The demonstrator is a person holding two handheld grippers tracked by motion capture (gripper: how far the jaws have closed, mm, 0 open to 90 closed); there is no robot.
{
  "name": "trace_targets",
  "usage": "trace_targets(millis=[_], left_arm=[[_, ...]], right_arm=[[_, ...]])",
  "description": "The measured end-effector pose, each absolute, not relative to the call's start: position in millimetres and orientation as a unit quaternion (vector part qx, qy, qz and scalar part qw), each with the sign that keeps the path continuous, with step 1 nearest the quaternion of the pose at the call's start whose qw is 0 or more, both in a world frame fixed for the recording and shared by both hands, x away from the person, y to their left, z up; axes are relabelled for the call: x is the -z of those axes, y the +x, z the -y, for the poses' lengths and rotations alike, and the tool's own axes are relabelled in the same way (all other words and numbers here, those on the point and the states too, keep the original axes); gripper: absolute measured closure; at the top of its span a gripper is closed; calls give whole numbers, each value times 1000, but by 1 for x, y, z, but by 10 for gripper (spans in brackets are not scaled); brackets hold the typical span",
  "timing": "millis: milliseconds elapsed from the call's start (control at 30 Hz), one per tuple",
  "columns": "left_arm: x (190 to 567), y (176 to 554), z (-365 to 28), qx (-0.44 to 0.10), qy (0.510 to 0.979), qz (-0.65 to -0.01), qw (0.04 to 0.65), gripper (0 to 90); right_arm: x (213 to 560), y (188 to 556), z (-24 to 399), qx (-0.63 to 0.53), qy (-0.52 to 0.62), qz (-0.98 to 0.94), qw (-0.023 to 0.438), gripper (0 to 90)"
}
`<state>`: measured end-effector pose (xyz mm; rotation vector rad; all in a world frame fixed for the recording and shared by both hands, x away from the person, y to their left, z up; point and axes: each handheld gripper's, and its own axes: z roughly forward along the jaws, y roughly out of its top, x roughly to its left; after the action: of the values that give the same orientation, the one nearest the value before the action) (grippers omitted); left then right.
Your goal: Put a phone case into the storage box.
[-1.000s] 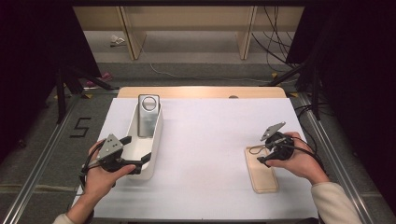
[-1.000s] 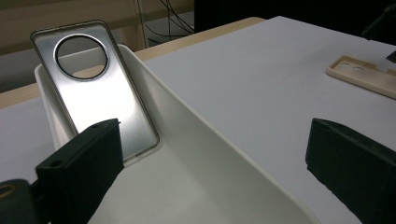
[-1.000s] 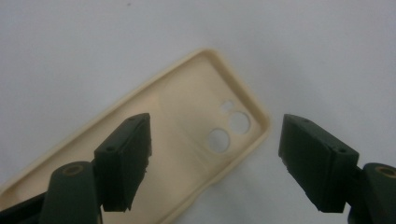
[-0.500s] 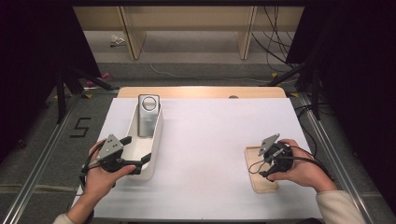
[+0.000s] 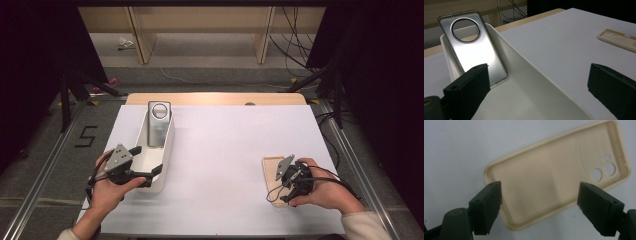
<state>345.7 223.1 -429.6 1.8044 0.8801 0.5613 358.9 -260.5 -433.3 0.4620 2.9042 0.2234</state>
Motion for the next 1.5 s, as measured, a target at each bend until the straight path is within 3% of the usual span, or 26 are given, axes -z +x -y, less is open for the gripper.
trace_targets(millis=[900, 1500], left_arm=[[429, 346, -222, -232, 747, -363, 507, 37], [429, 345, -222, -230, 749, -359, 507, 46]], right_arm=[[450, 352, 253, -12, 104, -992, 69, 265], [451, 349, 248, -2, 82, -996, 46, 475]])
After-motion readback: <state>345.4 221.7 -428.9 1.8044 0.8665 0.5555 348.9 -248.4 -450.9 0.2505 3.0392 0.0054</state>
